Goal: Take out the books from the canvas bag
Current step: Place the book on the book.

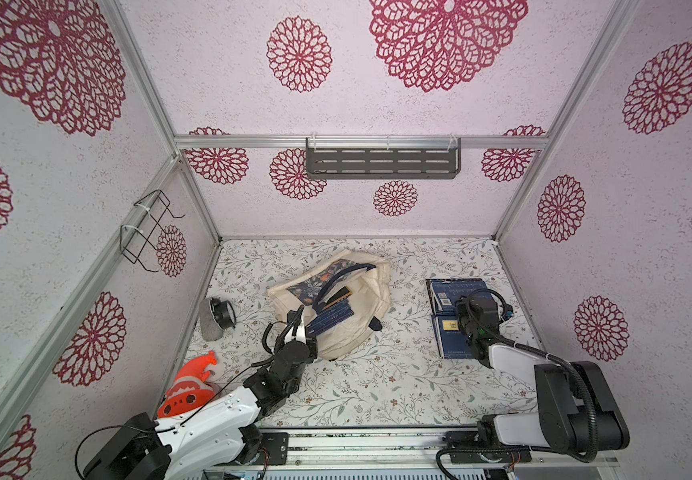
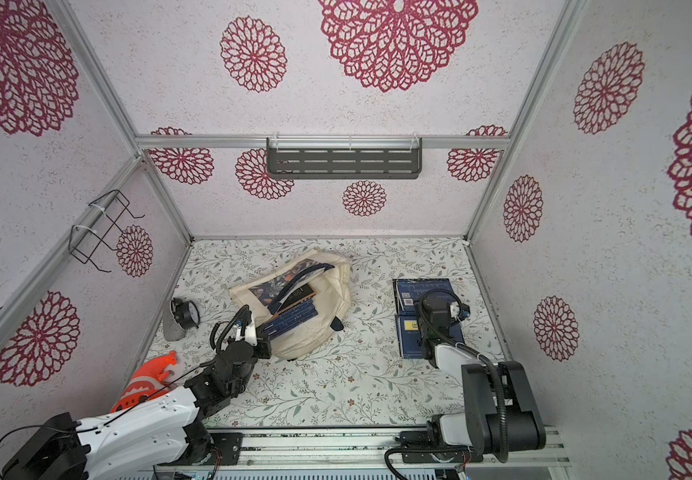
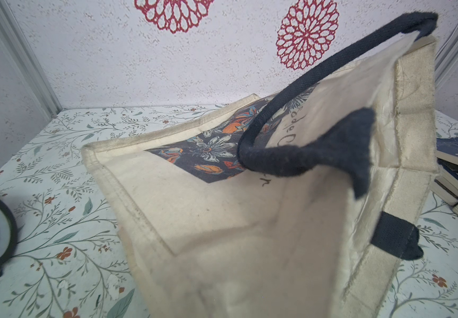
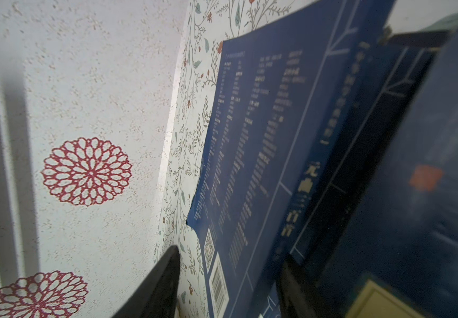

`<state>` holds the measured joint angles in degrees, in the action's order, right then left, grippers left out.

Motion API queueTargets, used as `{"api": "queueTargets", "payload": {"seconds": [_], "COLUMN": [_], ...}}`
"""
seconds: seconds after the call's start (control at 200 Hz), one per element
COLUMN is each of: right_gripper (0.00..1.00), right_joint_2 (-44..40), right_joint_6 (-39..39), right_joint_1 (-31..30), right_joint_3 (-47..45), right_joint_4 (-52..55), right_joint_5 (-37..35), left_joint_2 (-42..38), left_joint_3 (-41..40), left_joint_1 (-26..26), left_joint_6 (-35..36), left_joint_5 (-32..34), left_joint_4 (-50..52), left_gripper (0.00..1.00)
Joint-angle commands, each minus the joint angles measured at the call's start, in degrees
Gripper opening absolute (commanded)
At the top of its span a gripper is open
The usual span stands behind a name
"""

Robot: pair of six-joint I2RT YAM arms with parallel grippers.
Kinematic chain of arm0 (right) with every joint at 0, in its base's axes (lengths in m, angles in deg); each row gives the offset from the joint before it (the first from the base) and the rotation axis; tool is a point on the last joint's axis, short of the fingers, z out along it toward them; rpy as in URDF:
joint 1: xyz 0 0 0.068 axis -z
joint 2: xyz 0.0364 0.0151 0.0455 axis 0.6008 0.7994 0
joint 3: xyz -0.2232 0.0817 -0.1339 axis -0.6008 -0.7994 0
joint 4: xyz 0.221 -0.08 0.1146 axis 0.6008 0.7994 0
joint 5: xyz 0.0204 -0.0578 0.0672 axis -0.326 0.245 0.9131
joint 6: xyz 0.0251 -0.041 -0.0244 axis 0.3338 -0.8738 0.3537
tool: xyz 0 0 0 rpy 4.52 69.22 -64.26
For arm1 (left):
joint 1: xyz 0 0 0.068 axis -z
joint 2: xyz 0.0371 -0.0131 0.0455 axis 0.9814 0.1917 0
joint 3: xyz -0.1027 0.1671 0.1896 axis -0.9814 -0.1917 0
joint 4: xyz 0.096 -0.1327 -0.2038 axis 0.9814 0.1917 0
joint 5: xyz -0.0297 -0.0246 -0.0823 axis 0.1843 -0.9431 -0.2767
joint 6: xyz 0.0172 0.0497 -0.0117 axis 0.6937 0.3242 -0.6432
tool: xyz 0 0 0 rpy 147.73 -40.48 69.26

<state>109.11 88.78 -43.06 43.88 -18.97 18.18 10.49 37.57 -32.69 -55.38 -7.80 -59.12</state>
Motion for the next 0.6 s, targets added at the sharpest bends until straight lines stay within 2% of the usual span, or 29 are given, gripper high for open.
{"api": "queueTargets", "payload": {"seconds": [0.0, 0.595], "right_gripper": [0.56, 0.61], "right_joint_2": [0.4, 3.7], "right_joint_6": [-1.6, -3.6], "right_joint_1": [0.2, 0.3], "right_joint_3": [1.5, 4.1], "right_joint_4": [-2.9, -1.7], "right_joint_5": [-0.5, 2.3], "left_joint_2": [0.4, 0.6], "left_joint_3": [1.8, 2.1], "left_joint_1": [0.9, 1.0], "left_joint_6": [0.8, 0.8], "left_joint_5": [0.0, -0.1], "left_joint_4": [-1.3, -1.2], "left_gripper": [0.00, 0.00]}}
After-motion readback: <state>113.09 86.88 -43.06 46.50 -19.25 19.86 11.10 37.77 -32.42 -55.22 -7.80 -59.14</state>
